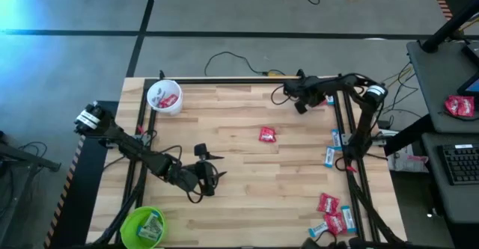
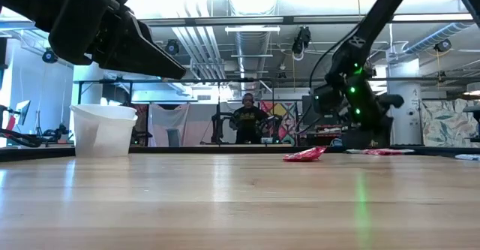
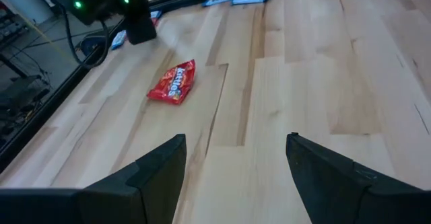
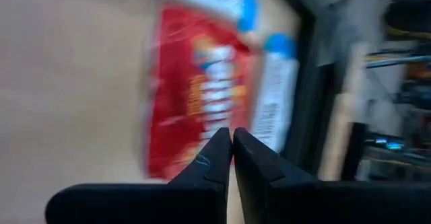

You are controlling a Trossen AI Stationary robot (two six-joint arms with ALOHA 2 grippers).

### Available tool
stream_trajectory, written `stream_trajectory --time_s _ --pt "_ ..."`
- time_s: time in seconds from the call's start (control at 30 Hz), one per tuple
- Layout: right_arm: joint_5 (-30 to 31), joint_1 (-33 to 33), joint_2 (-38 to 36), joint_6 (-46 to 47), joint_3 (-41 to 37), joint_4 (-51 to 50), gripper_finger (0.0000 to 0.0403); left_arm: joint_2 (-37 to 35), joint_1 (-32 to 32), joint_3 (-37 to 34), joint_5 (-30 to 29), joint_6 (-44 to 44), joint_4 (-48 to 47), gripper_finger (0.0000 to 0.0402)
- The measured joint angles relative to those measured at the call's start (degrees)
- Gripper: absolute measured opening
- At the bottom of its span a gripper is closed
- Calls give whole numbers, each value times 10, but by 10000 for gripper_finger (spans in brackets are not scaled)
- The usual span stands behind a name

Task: Sort candy by brand, put in halloween buckets
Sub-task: Move the red candy to the center of the table

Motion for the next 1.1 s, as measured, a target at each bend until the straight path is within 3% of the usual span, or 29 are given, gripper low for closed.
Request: stream_trajectory --time_s 0.23,0.5,0.7,0.93,1.1 --pt "-84 49 -1 -17 -22 78 12 0 0 -12 -25 1 -1 239" --pt "-136 232 -1 38 -8 100 12 0 2 -23 -37 -63 -1 240" --pt "-161 377 1 49 0 250 12 0 4 -32 -10 -89 -1 240" --pt "-328 489 4 12 -2 463 12 0 9 -33 3 -105 -1 240" --pt "-322 528 -5 -5 -1 513 13 8 29 -34 77 -127 6 240"
